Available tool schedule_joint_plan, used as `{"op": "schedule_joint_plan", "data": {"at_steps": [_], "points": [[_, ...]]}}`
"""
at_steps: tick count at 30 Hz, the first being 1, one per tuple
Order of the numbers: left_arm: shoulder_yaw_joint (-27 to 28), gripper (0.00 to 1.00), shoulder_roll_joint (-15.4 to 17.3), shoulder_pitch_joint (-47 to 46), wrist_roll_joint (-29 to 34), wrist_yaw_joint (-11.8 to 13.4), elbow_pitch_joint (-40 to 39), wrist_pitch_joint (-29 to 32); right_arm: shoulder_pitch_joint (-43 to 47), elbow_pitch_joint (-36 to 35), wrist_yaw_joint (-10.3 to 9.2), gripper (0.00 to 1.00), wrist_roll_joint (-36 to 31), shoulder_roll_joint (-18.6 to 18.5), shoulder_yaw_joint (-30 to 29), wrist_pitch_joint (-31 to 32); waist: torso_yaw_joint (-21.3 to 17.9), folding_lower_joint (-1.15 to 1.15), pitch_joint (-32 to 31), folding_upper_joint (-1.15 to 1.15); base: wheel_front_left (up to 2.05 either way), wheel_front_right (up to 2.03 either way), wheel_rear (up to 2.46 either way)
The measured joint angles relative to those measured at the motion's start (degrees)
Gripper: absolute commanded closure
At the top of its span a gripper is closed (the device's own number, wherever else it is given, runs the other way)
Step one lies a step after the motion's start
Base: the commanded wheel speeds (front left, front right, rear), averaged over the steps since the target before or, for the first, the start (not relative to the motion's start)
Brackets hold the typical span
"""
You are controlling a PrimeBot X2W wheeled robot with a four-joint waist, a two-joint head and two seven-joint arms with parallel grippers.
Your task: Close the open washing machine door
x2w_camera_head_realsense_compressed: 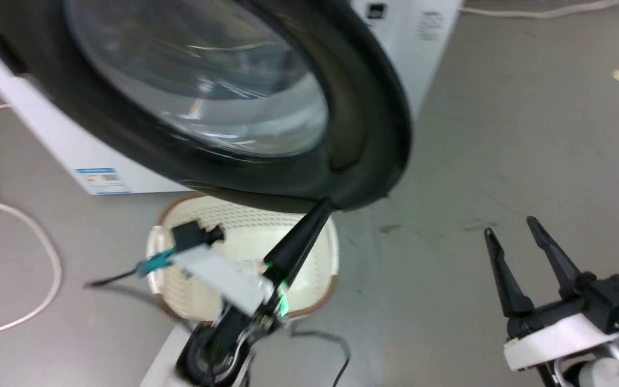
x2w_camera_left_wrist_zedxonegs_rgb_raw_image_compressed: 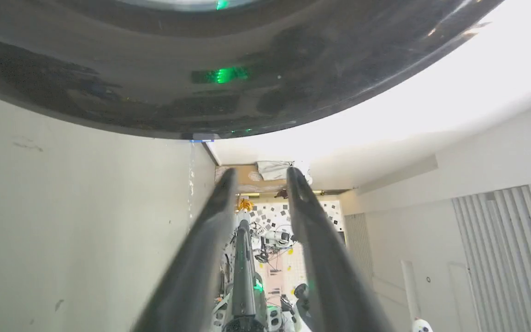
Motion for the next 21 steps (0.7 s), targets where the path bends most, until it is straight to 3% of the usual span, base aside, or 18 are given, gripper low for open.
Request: {"op": "schedule_joint_plan", "data": {"at_steps": [4, 8, 9, 10, 12, 14, 17, 21], "points": [[-0.4, 0.00, 5.3, 5.8, 10.4, 0.0, -5.5, -5.3, 1.7, -0.9, 0.00, 0.00, -0.3, -0.5, -1.3, 0.0, 3.8, 0.00, -2.2, 0.00, 0.00, 0.00, 0.00], [-2.2, 0.00, 12.1, 9.1, 26.3, 0.0, -6.8, -17.2, 3.8, -1.3, 0.00, 0.00, -0.6, -0.9, -1.8, 0.0, 7.6, 0.00, -4.9, 0.00, 0.00, 0.00, 0.00], [-2.7, 0.00, 15.4, 10.7, 37.8, 0.0, -5.4, -25.8, 4.9, -1.4, 0.00, 0.00, -0.9, -1.0, -1.7, 0.0, 10.1, 0.00, -7.0, 0.00, 0.00, 0.00, 0.00], [-1.9, 0.00, 16.2, 11.1, 42.9, 0.6, -4.4, -26.7, 5.1, -1.4, 0.00, 0.00, -0.9, -1.0, -1.6, 0.0, 10.8, 0.00, -7.7, 0.00, 0.00, 0.00, 0.00], [1.0, 0.00, 16.2, 12.2, 53.0, 4.2, -3.9, -27.2, 5.5, -1.5, 0.00, 0.00, -0.9, -1.0, -1.6, 0.0, 12.2, -0.01, -9.0, 0.00, 0.00, 0.00, 0.00], [5.6, 0.00, 13.6, 13.5, 61.3, 6.4, -6.5, -27.2, 5.9, -1.7, 0.00, 0.00, -0.9, -0.9, -1.3, 0.0, 13.6, -0.01, -10.1, 0.00, 0.00, 0.00, 0.00], [10.1, 0.00, 9.6, 16.5, 70.8, 7.7, -9.9, -27.3, 6.5, -2.0, 0.00, 0.00, -1.0, -0.9, -0.7, 0.0, 15.1, 0.00, -11.3, 0.00, 0.00, 0.00, 0.00], [12.7, 0.00, 7.2, 20.4, 79.5, 8.8, -10.5, -27.3, 7.4, -2.2, 0.00, 0.00, -1.0, -0.9, 0.2, 0.0, 16.3, 0.00, -12.0, 0.00, 0.00, 0.00, 0.00]]}}
